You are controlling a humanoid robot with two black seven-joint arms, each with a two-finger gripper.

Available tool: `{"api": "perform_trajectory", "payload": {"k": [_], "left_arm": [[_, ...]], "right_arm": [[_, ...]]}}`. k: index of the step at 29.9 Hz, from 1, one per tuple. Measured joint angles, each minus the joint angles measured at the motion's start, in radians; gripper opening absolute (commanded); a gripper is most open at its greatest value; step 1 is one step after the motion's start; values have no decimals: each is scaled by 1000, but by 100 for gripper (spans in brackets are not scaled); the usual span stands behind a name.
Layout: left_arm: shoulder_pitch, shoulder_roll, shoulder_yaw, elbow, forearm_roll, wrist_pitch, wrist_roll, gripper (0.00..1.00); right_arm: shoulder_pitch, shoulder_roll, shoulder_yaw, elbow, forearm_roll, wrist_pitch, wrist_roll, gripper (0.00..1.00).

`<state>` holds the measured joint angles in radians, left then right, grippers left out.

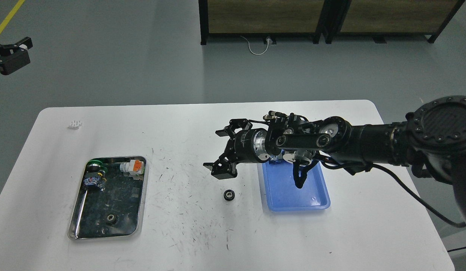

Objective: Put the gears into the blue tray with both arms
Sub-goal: 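Lower the right gripper onto the black ring and grasp it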

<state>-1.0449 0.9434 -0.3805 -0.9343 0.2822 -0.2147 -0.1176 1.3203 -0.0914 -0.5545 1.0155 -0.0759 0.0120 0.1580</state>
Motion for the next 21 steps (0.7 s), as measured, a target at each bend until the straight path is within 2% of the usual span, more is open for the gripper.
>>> {"api": "perform_trajectory", "payload": {"k": [15, 19, 21], "left_arm": [[0, 20, -2, 0, 0, -2, -2, 99], [0, 20, -2, 0, 0, -1, -2, 99], [0, 20, -2, 0, 0, 0, -2, 99]], "right_arm": [[-118, 58, -111, -62, -8, -14, -2, 99], [-155, 68, -110, -85, -18, -37, -2, 91], [-171, 70, -109, -90, -35, -50, 0, 89]]}}
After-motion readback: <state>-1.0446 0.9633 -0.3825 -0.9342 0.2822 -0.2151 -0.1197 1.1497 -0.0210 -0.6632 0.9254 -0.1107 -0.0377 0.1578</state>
